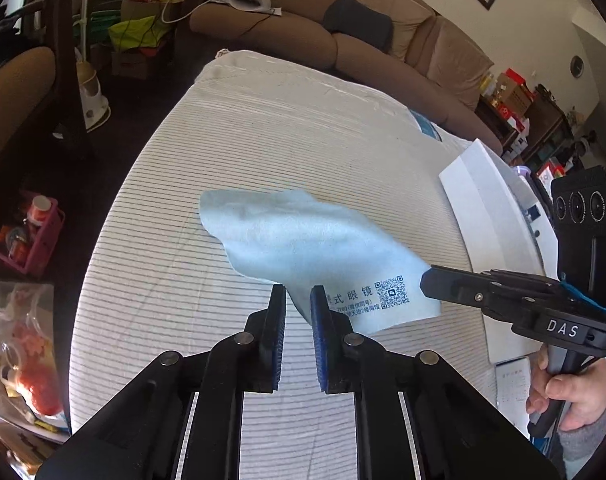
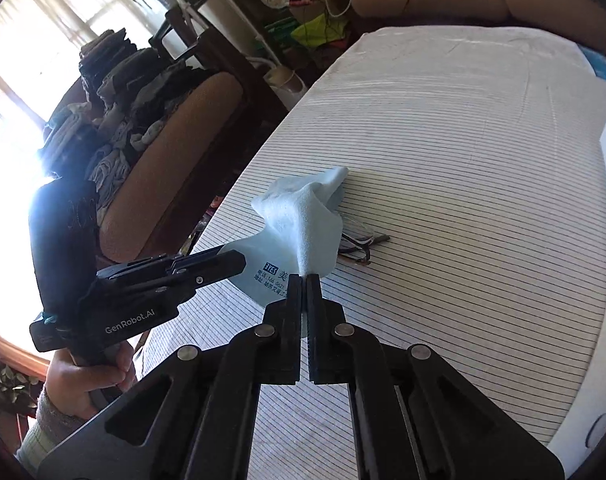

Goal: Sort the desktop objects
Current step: 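Pinch the blue cloth edge with the right tool while the left tool pinches then releases it, then lift the blue cloth with the right tool and carry it over the tray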

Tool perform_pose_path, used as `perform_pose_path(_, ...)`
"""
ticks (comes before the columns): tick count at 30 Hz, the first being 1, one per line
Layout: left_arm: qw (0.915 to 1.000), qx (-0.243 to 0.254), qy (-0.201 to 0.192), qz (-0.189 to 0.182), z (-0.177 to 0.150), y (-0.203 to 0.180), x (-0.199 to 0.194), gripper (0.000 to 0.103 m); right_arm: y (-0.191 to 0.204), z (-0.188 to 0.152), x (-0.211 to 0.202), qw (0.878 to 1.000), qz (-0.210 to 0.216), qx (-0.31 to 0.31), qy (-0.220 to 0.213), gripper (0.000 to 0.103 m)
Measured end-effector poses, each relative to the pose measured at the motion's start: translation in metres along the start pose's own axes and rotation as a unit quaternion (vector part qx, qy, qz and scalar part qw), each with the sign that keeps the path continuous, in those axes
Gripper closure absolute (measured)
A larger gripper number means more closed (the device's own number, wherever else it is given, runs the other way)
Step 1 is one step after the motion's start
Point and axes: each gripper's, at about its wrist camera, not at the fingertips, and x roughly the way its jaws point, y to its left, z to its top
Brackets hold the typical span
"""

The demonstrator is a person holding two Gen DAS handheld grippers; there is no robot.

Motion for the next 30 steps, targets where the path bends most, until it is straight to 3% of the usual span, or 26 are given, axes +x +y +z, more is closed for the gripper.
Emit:
perform_pose_path(7, 0.9998, -0.002, 0.015, -0.015, -0.023, -0.012, -0.023, 0.092, 0.011, -0.022, -0.02, 1.0, 0.02, -0.007, 0.005, 0.101)
perform_pose_path(9, 0.9998, 0.006, 0.019, 0.005, -0.03, -0.016, -0.023, 0.087, 0.015, -0.026, -0.028, 1.0, 0.021, -0.009, 0.0, 0.101)
perform_pose_path(11, 0.9995, 0.008, 0.029, 0.013, -0.035, -0.019, -0.014, 0.042, 0.016, -0.029, -0.032, 1.0, 0.017, -0.01, 0.001, 0.101)
perform_pose_path(12, 0.9994, 0.01, 0.03, 0.013, -0.038, -0.022, -0.009, 0.038, 0.015, -0.031, -0.033, 1.0, 0.014, -0.009, 0.001, 0.101)
perform_pose_path(18, 0.9959, 0.084, 0.033, 0.011, -0.058, -0.058, 0.007, 0.026, 0.0, -0.035, -0.036, 1.0, 0.023, 0.021, 0.002, 0.101)
perform_pose_path(23, 0.9897, 0.121, 0.006, 0.077, -0.059, -0.066, 0.013, 0.026, 0.002, -0.024, -0.049, 1.0, 0.019, 0.011, -0.004, 0.101)
perform_pose_path(28, 0.9901, 0.137, -0.025, 0.017, -0.062, -0.083, 0.002, 0.022, 0.005, -0.016, -0.059, 1.0, 0.023, 0.012, -0.009, 0.101)
perform_pose_path(30, 0.9906, 0.129, -0.044, 0.009, -0.059, -0.084, -0.001, 0.021, 0.006, -0.013, -0.06, 0.999, 0.028, 0.014, -0.011, 0.101)
